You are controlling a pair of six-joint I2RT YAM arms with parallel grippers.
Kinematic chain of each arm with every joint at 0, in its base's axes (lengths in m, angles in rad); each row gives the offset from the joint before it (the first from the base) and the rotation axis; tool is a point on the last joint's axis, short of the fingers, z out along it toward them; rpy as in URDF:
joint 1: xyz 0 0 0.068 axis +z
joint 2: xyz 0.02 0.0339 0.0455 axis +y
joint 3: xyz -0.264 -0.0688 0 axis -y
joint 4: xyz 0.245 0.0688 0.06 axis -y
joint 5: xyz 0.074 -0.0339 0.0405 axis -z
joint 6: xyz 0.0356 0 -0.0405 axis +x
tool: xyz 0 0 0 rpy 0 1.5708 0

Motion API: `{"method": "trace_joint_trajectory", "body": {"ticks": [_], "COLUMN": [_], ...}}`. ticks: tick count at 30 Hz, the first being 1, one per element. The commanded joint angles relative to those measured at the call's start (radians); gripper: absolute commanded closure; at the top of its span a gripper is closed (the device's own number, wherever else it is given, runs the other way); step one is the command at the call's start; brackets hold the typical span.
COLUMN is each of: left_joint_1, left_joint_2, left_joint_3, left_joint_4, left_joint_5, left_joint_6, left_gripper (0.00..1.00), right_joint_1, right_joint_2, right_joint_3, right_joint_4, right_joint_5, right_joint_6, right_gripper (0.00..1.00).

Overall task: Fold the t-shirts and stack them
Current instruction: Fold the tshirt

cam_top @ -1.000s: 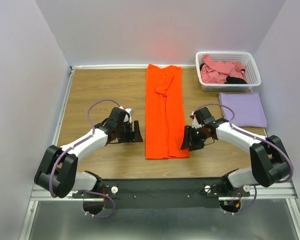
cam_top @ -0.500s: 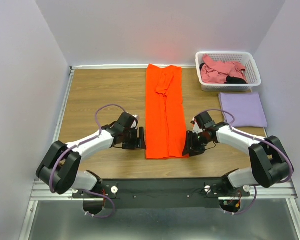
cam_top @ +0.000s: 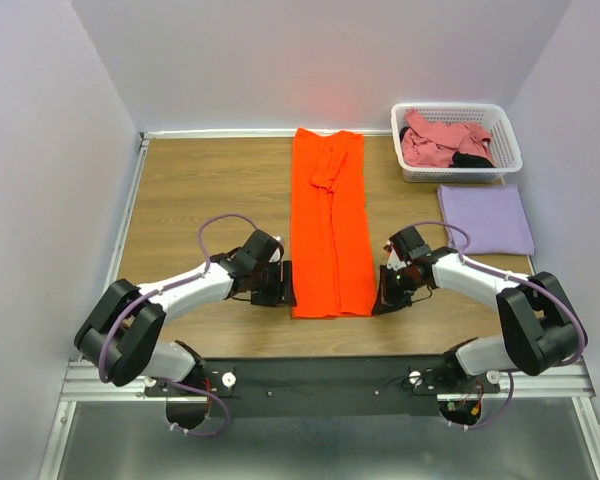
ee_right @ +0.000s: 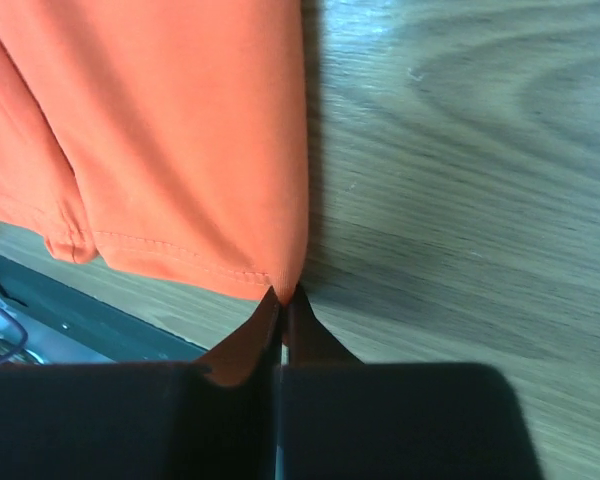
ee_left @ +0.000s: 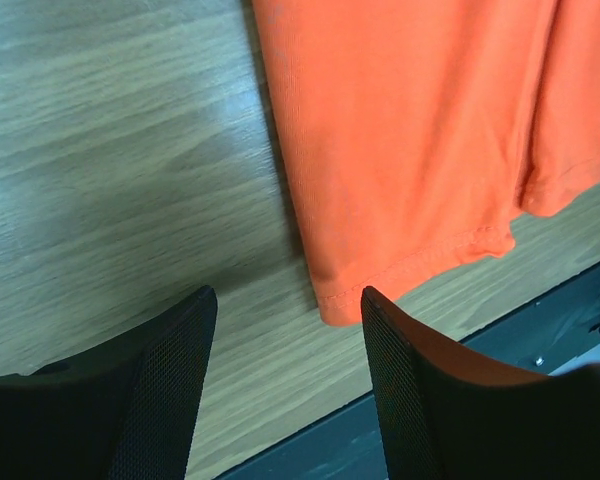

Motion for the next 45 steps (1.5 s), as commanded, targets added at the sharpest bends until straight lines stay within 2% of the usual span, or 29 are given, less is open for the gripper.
{"method": "trace_joint_trajectory", "body": {"ticks": [1, 11, 14, 19, 20, 28, 29, 31, 32, 34, 35, 36, 38, 45], "left_joint_1": [-0.017, -0.057, -0.068, -0.074, -0.075, -0.086, -0.088, -0.088, -0.091, -0.089, -0.091, -0.091, -0.094, -0.127], "left_joint_2": [0.027, 0.096, 0.13, 0.174, 0.176, 0.186, 0.188, 0.191, 0.194, 0.196, 0.196, 0.187, 0.167, 0.007], "left_joint_3": [0.006, 0.046, 0.057, 0.055, 0.055, 0.057, 0.054, 0.046, 0.042, 0.042, 0.039, 0.04, 0.031, -0.059], "left_joint_4": [-0.021, -0.033, -0.036, -0.053, -0.055, -0.068, -0.067, -0.061, -0.059, -0.059, -0.059, -0.064, -0.076, -0.113], "left_joint_5": [-0.015, -0.005, -0.007, 0.001, 0.001, 0.008, 0.005, 0.007, 0.01, 0.014, 0.016, 0.019, 0.022, 0.103], "left_joint_6": [-0.011, -0.01, 0.002, 0.013, 0.013, 0.016, 0.015, 0.012, 0.012, 0.015, 0.015, 0.015, 0.015, -0.037], "left_gripper": [0.33, 0.34, 0.45, 0.53, 0.58, 0.59, 0.65, 0.67, 0.74, 0.81, 0.89, 0.91, 1.0, 1.0], "right_joint_1": [-0.002, -0.002, -0.002, -0.002, -0.002, -0.002, -0.004, -0.002, -0.002, -0.002, -0.002, -0.002, -0.002, -0.002], "right_joint_2": [-0.005, 0.0, 0.0, -0.008, -0.008, -0.002, 0.0, 0.006, 0.006, 0.003, 0.0, -0.002, -0.002, -0.019], "right_joint_3": [-0.022, -0.021, -0.021, -0.022, -0.022, -0.019, -0.019, -0.016, -0.018, -0.018, -0.018, -0.018, -0.016, -0.024], "right_joint_4": [-0.002, 0.001, 0.003, 0.003, 0.001, 0.001, 0.001, 0.001, 0.001, 0.001, 0.0, 0.0, -0.009, -0.106], "right_joint_5": [0.046, 0.042, 0.042, 0.043, 0.045, 0.049, 0.048, 0.048, 0.048, 0.045, 0.042, 0.037, 0.011, -0.129], "right_joint_6": [0.003, -0.005, -0.005, -0.004, -0.002, -0.001, -0.001, -0.002, -0.002, -0.001, -0.001, -0.001, -0.001, 0.006], "right_gripper": [1.0, 0.99, 1.0, 1.0, 1.0, 0.99, 1.0, 1.0, 0.99, 0.99, 1.0, 1.0, 1.0, 1.0]}}
